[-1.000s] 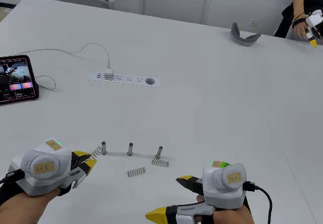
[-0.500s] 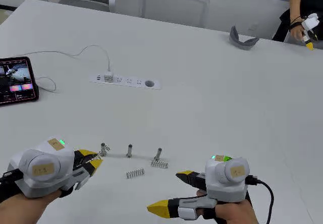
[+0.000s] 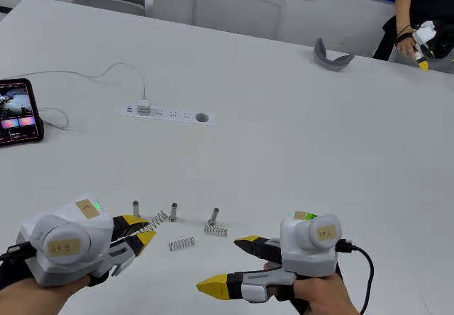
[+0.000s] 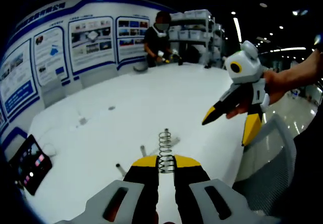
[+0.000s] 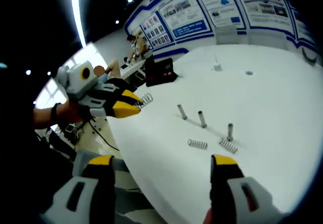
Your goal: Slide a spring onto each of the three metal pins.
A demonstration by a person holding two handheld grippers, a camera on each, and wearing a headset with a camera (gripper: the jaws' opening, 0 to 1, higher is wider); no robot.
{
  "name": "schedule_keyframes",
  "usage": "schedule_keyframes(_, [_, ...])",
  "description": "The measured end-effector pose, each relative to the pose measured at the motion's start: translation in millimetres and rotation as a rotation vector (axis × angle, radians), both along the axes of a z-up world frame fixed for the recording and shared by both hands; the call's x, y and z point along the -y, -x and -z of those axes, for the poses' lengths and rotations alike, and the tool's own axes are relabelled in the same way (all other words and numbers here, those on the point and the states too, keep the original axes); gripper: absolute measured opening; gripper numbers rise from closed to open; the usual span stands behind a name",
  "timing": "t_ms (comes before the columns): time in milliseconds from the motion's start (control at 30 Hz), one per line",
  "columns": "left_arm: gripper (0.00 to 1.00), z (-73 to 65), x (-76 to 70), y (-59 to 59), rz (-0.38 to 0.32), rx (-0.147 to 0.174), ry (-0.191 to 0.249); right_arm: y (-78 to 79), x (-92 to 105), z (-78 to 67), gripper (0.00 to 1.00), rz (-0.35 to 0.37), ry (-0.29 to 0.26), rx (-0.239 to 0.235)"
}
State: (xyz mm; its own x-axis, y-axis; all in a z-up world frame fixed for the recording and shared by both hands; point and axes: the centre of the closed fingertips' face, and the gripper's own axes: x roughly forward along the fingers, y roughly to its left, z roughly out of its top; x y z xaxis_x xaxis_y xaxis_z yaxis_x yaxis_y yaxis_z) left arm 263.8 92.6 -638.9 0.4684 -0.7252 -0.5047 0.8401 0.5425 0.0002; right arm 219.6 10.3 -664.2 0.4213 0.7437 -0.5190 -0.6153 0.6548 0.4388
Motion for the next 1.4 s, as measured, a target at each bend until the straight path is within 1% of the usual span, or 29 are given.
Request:
schedule_keyframes(133, [0.10, -3.8, 12.7, 5.6, 0.044, 0.010, -0.002, -5.5, -1.5, -8.7, 0.73, 0.018, -0.052, 0.004])
schedule_keyframes(233, [0.10, -6.3, 19.8, 8.3, 0.059, 0.009, 0.008, -7.1, -2.5, -11.1, 0.71, 0.019, -0.067, 0.004])
schedule_keyframes(400, [0.10, -7.0, 31.6, 14.5, 0.097, 0.016, 0.003, -7.3, -6.2, -16.0, 0.65, 0.009, -0.104, 0.001])
schedule_keyframes(500, [0.10, -7.1, 36.1, 18.3, 0.117, 0.021, -0.003, -8.0, -8.1, -17.9, 0.61, 0.005, -0.121, 0.002])
schedule_keyframes(567, [0.10, -6.8, 40.0, 21.8, 0.130, 0.017, -0.001, -9.6, -11.3, -23.3, 0.57, 0.008, -0.167, -0.001])
schedule_keyframes(600, [0.10, -6.4, 41.4, 23.4, 0.136, 0.017, -0.002, -10.5, -12.2, -24.9, 0.55, 0.012, -0.181, -0.002])
schedule_keyframes(733, [0.10, -4.6, 46.7, 31.2, 0.168, 0.018, -0.013, -12.5, -16.0, -28.2, 0.50, 0.016, -0.213, -0.009])
schedule_keyframes(833, [0.10, -2.6, 48.9, 34.5, 0.183, 0.021, -0.020, -11.5, -20.2, -31.4, 0.44, 0.002, -0.235, -0.006])
schedule_keyframes(933, [0.10, 0.2, 49.8, 36.4, 0.188, 0.015, -0.021, -10.8, -25.4, -32.5, 0.35, -0.015, -0.254, -0.008])
schedule_keyframes(1000, [0.10, 1.0, 50.7, 38.9, 0.196, 0.017, -0.026, -10.0, -29.5, -33.0, 0.32, -0.021, -0.261, -0.010])
schedule_keyframes(1167, [0.10, 4.3, 50.5, 42.6, 0.210, 0.023, -0.038, -9.6, -33.4, -31.3, 0.27, -0.019, -0.274, -0.014])
schedule_keyframes(1233, [0.10, 7.3, 48.8, 43.1, 0.207, 0.012, -0.038, -9.8, -33.4, -27.8, 0.25, -0.003, -0.285, -0.029])
schedule_keyframes(1333, [0.10, 9.0, 47.4, 45.3, 0.211, 0.009, -0.041, -7.8, -33.6, -25.9, 0.23, -0.002, -0.282, -0.038])
schedule_keyframes(1400, [0.10, 9.8, 47.3, 46.2, 0.213, 0.008, -0.042, -7.6, -33.3, -25.2, 0.20, -0.008, -0.274, -0.029])
